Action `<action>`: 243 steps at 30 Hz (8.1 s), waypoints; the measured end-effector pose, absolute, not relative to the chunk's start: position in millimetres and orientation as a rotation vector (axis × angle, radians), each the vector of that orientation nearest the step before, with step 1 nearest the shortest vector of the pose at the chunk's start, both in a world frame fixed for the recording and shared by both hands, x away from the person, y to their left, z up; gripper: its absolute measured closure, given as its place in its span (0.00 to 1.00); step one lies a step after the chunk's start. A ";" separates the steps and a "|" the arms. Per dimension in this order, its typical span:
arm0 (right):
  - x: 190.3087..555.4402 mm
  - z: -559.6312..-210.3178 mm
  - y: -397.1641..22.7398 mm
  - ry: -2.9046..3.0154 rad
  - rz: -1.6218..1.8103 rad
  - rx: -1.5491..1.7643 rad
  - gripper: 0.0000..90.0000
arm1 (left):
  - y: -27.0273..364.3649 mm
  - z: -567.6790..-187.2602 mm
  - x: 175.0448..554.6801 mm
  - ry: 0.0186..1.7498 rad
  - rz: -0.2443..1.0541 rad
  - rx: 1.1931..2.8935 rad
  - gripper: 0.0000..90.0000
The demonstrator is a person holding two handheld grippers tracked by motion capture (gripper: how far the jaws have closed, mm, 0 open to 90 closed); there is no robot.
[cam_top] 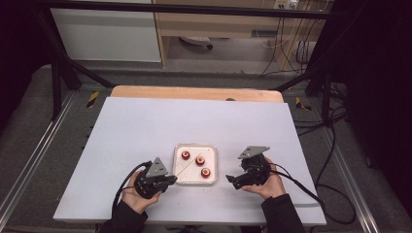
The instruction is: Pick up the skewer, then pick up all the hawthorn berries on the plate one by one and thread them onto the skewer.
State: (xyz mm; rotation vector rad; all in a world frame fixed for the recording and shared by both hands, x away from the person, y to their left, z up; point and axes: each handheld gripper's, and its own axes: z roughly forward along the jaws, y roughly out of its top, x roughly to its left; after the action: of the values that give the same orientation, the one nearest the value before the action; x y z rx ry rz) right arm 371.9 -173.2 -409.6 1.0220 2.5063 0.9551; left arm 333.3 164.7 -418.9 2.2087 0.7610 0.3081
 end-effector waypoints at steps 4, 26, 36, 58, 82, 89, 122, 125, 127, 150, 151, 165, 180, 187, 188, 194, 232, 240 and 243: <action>375.3 -408.3 -167.6 2.520 0.958 1.059 0.03 | 170.7 -420.4 331.8 0.771 0.315 2.186 0.98; 391.0 -395.0 -114.5 2.621 0.959 1.121 0.05 | 183.9 -425.2 328.6 0.798 0.334 2.137 0.98; 399.9 -397.6 -92.9 2.698 0.870 1.137 0.22 | 183.9 -426.5 328.8 0.803 0.332 2.140 0.98; 419.0 -413.6 -72.0 2.851 0.696 1.231 0.57 | 184.4 -426.5 329.9 0.804 0.333 2.143 0.98; 420.3 -403.0 -77.9 2.824 0.787 1.308 0.68 | 184.9 -424.1 328.0 0.802 0.347 2.127 0.98; 417.1 -386.7 -88.6 2.713 0.985 1.341 0.68 | 186.5 -422.8 326.9 0.817 0.362 2.105 0.98; 408.8 -401.0 -108.1 2.100 1.841 1.490 0.68 | 184.4 -428.8 323.9 0.958 0.394 1.966 0.98; 409.0 -400.8 -107.5 2.054 1.876 1.486 0.68 | 182.8 -428.8 322.8 0.970 0.394 1.946 0.98; 408.9 -400.1 -106.8 2.022 1.907 1.498 0.68 | 181.6 -429.2 322.3 0.980 0.388 1.930 0.98; 411.0 -395.7 -104.9 1.755 2.130 1.515 0.68 | 150.3 -429.5 320.5 0.990 0.336 1.886 0.98; 410.6 -394.7 -105.4 1.745 2.137 1.520 0.68 | 149.8 -429.1 320.9 0.991 0.333 1.881 0.98; 408.2 -394.7 -104.5 1.706 2.171 1.482 0.68 | 141.5 -425.5 322.8 0.988 0.313 1.857 0.98; 406.2 -398.4 -101.8 1.713 2.173 1.456 0.69 | 142.7 -426.3 324.6 0.995 0.310 1.854 0.98; 406.4 -398.9 -101.9 1.714 2.162 1.444 0.69 | 142.2 -426.6 324.3 0.996 0.308 1.852 0.98; 406.5 -399.1 -101.8 1.715 2.162 1.442 0.69 | 142.4 -426.6 324.5 0.996 0.307 1.853 0.98; 405.4 -401.9 -99.9 1.731 2.159 1.446 0.69 | 141.3 -426.3 324.8 1.002 0.298 1.842 0.98; 378.9 -431.0 -80.5 1.931 2.101 1.421 0.69 | 134.1 -421.6 341.2 1.023 0.308 1.807 0.98; 372.7 -439.3 -76.6 1.997 2.060 1.420 0.69 | 132.0 -423.3 346.9 1.022 0.294 1.814 0.98; 372.4 -438.5 -76.7 2.003 2.053 1.415 0.69 | 132.0 -423.8 345.3 1.009 0.312 1.819 0.98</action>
State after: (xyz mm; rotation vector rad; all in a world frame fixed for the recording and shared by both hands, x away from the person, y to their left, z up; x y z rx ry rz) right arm 372.4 -76.7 -438.5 1.4148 2.0033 2.0527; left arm 345.3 132.0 -423.8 1.8195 1.0089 0.3123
